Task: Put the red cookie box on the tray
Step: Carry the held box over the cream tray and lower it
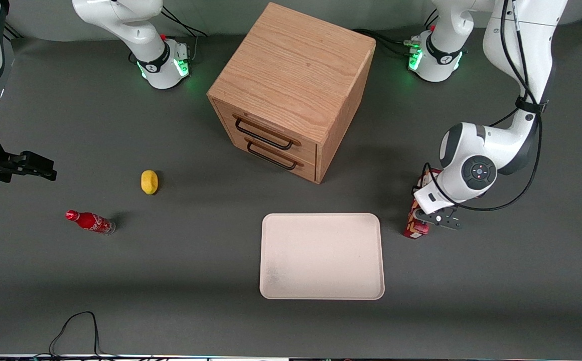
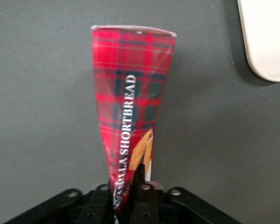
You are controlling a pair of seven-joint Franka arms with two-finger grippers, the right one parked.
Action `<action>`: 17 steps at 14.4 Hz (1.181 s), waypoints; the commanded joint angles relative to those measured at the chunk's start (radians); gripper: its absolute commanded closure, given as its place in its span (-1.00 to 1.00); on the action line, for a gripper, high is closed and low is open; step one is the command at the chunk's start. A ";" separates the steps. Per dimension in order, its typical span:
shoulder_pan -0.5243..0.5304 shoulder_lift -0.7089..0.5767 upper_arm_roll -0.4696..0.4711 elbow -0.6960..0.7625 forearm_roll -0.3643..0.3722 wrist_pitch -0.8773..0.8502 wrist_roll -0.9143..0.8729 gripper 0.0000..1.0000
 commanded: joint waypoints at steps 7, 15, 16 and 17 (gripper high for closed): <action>-0.024 -0.041 0.007 0.442 -0.002 -0.479 -0.001 1.00; -0.150 0.275 -0.016 0.962 -0.142 -0.588 -0.276 1.00; -0.168 0.321 -0.016 0.984 -0.139 -0.561 -0.307 1.00; -0.174 0.350 -0.015 0.979 -0.136 -0.510 -0.327 1.00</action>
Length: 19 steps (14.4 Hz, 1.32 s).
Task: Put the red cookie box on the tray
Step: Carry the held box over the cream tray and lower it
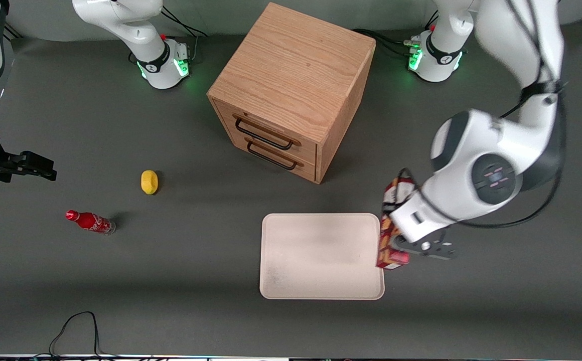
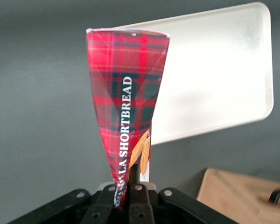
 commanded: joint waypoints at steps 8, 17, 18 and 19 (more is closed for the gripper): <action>-0.056 0.244 0.039 0.030 0.032 0.244 -0.148 1.00; -0.004 -0.024 0.036 -0.163 0.068 0.198 -0.136 -1.00; 0.037 -0.111 0.034 -0.242 0.068 0.187 -0.133 -1.00; 0.072 -0.182 0.034 -0.304 0.068 0.158 -0.108 -1.00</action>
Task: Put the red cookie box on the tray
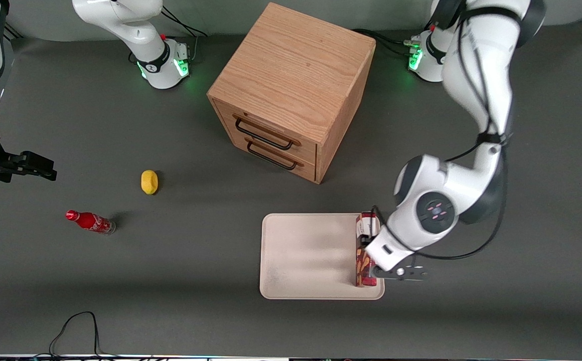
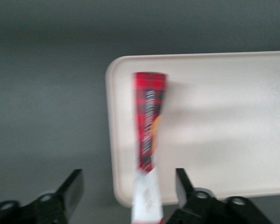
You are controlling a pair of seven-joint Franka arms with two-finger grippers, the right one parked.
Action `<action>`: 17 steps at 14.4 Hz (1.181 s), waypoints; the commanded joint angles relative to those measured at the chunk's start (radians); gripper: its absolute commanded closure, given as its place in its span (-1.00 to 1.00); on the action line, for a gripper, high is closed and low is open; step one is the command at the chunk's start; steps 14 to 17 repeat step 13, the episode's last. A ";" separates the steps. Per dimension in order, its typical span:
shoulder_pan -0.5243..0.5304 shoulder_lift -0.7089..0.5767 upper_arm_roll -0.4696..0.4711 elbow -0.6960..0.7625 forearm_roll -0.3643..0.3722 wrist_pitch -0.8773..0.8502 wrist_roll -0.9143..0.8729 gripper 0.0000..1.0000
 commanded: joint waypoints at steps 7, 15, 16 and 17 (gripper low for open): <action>0.272 -0.610 -0.002 -0.448 0.030 -0.277 0.227 -1.00; 0.326 -0.815 -0.002 -0.582 0.030 -0.328 0.315 -1.00; 0.326 -0.815 -0.002 -0.582 0.030 -0.328 0.315 -1.00; 0.326 -0.815 -0.002 -0.582 0.030 -0.328 0.315 -1.00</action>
